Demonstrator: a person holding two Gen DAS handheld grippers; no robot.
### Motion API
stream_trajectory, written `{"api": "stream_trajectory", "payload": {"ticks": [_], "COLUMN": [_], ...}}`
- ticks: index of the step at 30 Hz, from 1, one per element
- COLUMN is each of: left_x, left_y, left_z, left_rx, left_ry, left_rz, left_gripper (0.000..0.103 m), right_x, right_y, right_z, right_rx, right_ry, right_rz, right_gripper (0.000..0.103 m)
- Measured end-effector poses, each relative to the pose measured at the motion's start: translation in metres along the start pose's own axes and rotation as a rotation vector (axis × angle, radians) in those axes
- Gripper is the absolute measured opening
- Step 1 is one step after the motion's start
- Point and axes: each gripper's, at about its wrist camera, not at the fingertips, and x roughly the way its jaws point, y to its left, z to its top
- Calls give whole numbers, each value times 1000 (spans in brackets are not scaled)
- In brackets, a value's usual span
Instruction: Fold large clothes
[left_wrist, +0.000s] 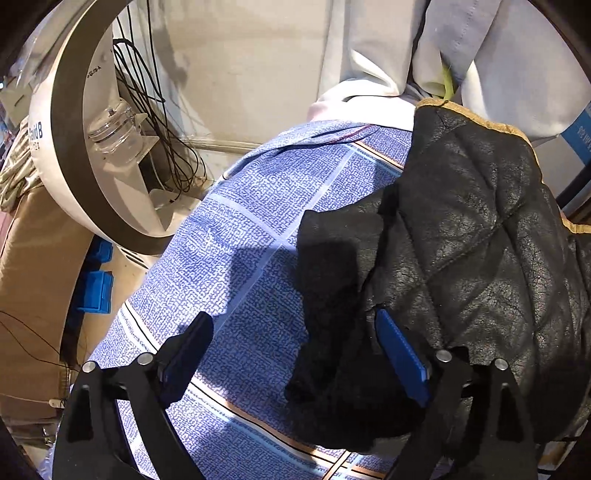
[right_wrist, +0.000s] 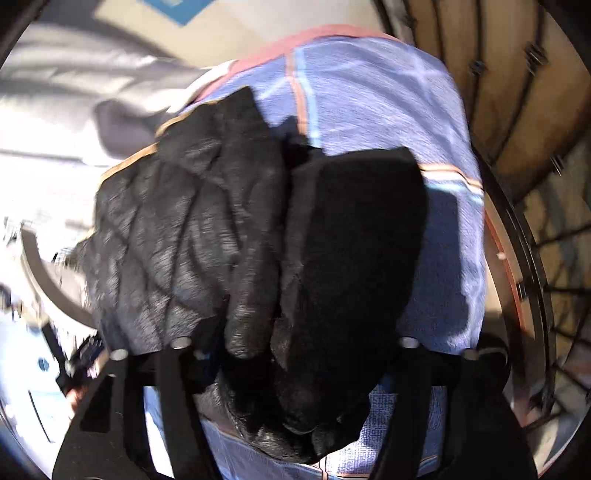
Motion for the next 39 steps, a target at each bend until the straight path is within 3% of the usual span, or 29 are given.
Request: {"api": "stream_trajectory", "payload": {"ticks": [4, 7, 9, 14, 16, 19, 21, 24, 28, 31, 39], "left_x": [-11, -21, -29, -70, -86, -111, -122, -134, -157, -174, -228], "left_y": [21, 43, 60, 67, 54, 17, -15, -63, -113, -124, -134], "left_z": [-5, -11, -17, -43, -55, -74, -83, -94, -110, -115, -111], "left_rx": [-12, -2, -16, -8, 2, 38, 79, 152, 279, 272, 331], "left_ry": [-11, -6, -4, -34, -53, -121, -110, -61, -87, -55, -112], "left_rz": [48, 209, 261, 213, 203, 253, 251, 172, 196, 169, 214], "left_gripper": [97, 97, 97, 97, 97, 97, 97, 97, 97, 97, 97], "right_x": [-3, -6, -13, -48, -65, -80, -87, -89, -86, -91, -111], "right_y": [-8, -11, -10, -8, -12, -14, -8, 16, 60, 91, 150], "right_z": [-7, -5, -1, 5, 6, -3, -13, -35, -67, -90, -122], "right_rx": [41, 24, 23, 0, 26, 28, 2, -92, -271, -388, -619], "right_ry": [-11, -15, -10, -23, -42, -39, -38, -5, 45, 50, -7], "right_rz": [-23, -41, -54, -84, -114, -226, -230, -257, -270, -277, -352], "right_gripper": [80, 81, 81, 82, 83, 83, 83, 83, 83, 83, 83]}}
